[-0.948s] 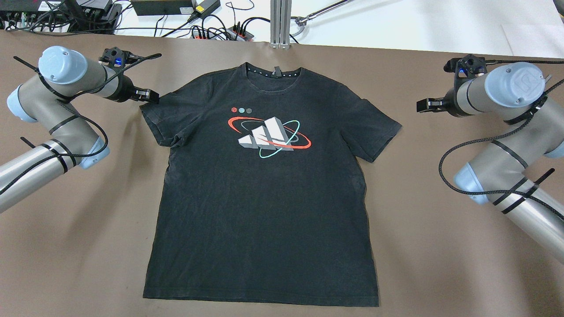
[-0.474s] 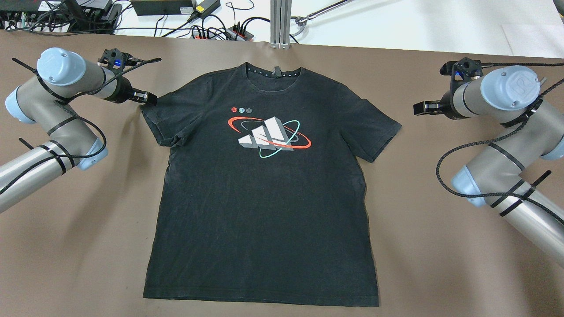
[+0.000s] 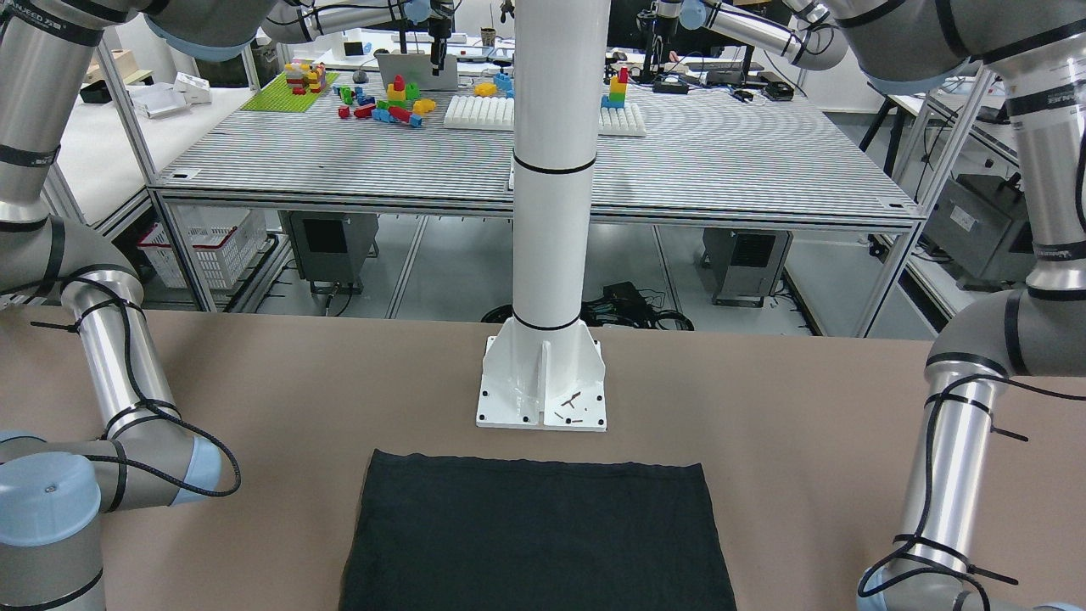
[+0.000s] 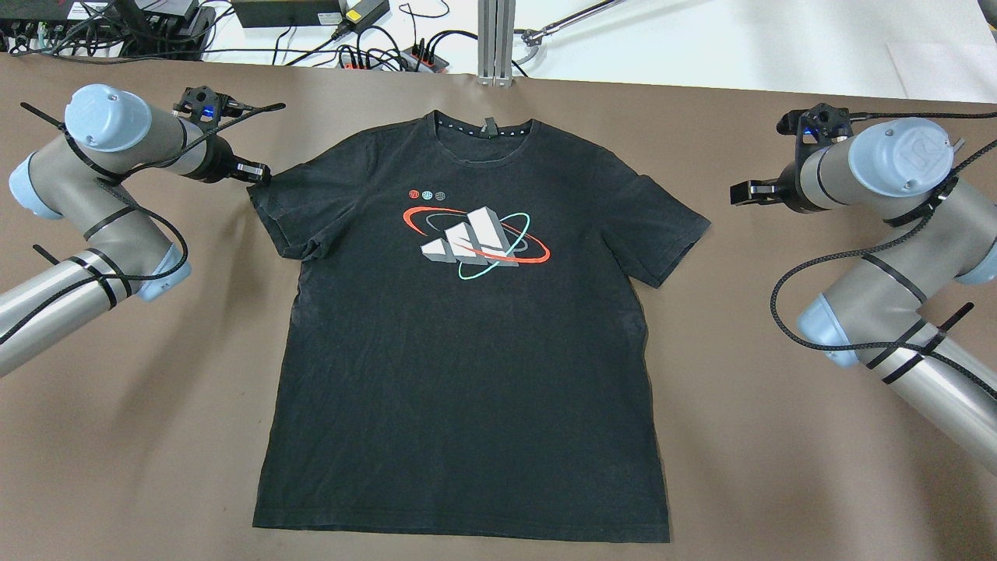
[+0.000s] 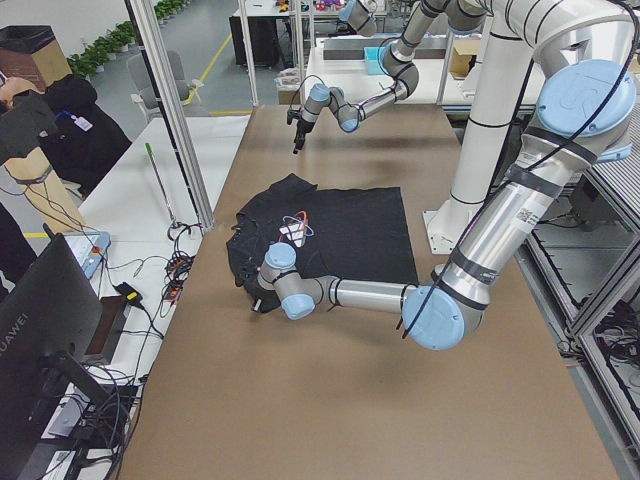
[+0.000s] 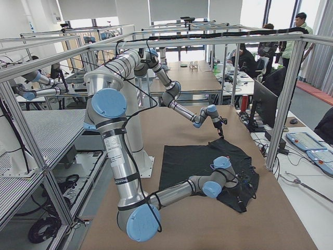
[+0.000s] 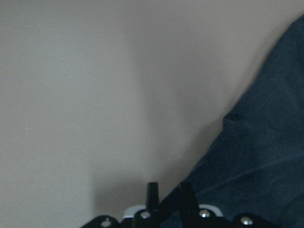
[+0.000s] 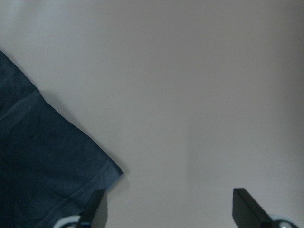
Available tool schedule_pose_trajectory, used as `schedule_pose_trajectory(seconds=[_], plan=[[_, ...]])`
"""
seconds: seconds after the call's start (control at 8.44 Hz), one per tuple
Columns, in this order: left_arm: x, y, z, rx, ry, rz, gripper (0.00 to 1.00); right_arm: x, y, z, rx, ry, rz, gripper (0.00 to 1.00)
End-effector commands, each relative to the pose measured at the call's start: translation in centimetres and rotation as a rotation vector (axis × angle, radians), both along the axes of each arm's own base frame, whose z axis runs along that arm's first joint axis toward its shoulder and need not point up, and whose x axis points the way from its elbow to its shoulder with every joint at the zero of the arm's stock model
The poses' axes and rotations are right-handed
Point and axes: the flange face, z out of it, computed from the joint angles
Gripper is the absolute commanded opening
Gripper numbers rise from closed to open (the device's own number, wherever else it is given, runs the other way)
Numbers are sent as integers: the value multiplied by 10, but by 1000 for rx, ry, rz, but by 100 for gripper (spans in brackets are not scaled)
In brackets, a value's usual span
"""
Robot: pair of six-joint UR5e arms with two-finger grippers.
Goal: Fold clothes
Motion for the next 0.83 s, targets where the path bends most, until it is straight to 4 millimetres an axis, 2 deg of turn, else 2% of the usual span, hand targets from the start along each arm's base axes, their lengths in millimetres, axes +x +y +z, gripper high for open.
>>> schedule_pose_trajectory(seconds=[0.0, 0.12, 0.24, 0.71], plan=[[-3, 2, 7, 1, -5, 2, 32, 0, 0, 1, 0, 1, -1, 93], [-5, 5, 13, 12, -16, 14, 40, 0, 1, 2, -2, 2, -1, 93], [-5, 5, 14, 14, -19, 17, 43, 0, 1, 2, -2, 2, -1, 93], [-4, 6, 14, 16, -20, 20, 41, 0, 1, 2, -1, 3, 0, 93]])
